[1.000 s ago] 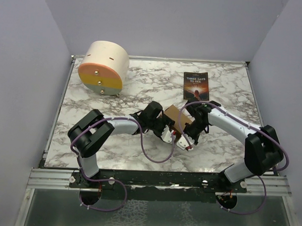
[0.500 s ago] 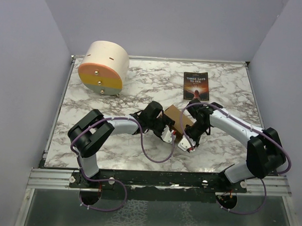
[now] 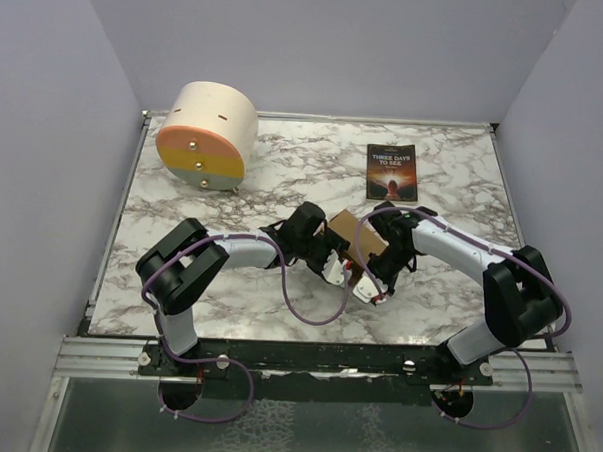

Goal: Fold the paper box

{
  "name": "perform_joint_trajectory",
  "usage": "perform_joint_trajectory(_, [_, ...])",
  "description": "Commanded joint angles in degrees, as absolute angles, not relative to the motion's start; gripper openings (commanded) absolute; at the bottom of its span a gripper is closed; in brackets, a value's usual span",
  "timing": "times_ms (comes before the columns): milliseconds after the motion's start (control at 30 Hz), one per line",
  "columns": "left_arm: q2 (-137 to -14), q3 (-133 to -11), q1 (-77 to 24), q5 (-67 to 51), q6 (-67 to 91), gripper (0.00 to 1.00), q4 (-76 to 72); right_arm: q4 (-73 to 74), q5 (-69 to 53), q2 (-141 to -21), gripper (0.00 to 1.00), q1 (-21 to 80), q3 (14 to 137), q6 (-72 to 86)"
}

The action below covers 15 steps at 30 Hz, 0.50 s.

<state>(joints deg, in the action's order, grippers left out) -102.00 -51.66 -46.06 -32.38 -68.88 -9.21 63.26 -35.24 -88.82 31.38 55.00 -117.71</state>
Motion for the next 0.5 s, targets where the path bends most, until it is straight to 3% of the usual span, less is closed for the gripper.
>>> perform_joint_trajectory(0, [-105.5, -50.4, -45.8, -32.7, -66.4, 0.61, 0.1, 61.2, -37.1, -89.8, 0.16, 31.1, 55.1, -138.9])
perform_joint_trajectory(467, [-105.5, -50.4, -45.8, -32.7, -66.4, 0.61, 0.3, 64.3, -40.9, -88.5, 0.22, 31.1, 56.6, -140.4])
